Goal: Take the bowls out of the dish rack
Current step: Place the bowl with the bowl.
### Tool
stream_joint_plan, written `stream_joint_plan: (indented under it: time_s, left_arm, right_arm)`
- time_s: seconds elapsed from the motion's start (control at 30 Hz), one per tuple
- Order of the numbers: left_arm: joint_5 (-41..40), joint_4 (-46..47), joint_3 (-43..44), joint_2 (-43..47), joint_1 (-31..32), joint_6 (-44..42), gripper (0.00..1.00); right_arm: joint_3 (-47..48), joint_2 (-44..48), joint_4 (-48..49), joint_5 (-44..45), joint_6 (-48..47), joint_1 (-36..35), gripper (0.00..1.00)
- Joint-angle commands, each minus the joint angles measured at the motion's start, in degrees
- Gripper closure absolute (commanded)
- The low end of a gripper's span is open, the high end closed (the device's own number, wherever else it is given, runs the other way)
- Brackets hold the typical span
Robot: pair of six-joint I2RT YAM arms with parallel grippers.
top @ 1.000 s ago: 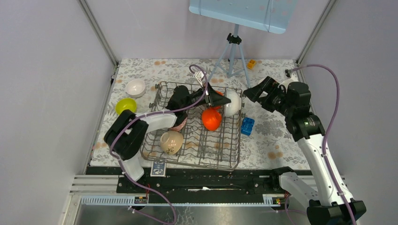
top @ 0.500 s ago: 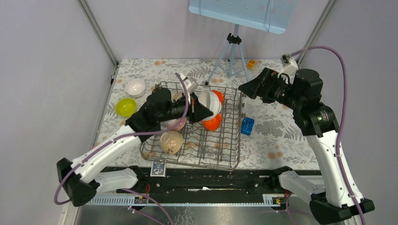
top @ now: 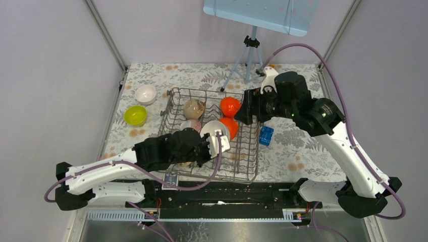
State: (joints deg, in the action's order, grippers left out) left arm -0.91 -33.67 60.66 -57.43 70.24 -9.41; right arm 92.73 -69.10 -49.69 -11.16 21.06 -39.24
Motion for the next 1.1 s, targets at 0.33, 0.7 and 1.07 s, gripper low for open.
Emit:
stream_joint_plan:
  time_s: [0.33,0.7,1.07]
  left_arm:
    - [-9.5,-7.3,3.2,-6.0,11.7,-17.5,1.00]
    - [-6.5,-8.3,6.6,-7.8,13.3,-19.0,1.00]
    - [-6.2,-8.5,7.3,-7.2,13.8,-18.3,1.00]
  right_arm:
    - [0.5,-3.2,-9.0,11.8,-4.8,-14.1,0.34]
    - [-5.1,-6.5,-6.9,14.6,-5.5,-18.4,0.43]
    - [-6.5,-8.3,-6.8,15.5,-5.9,-18.5,0.53]
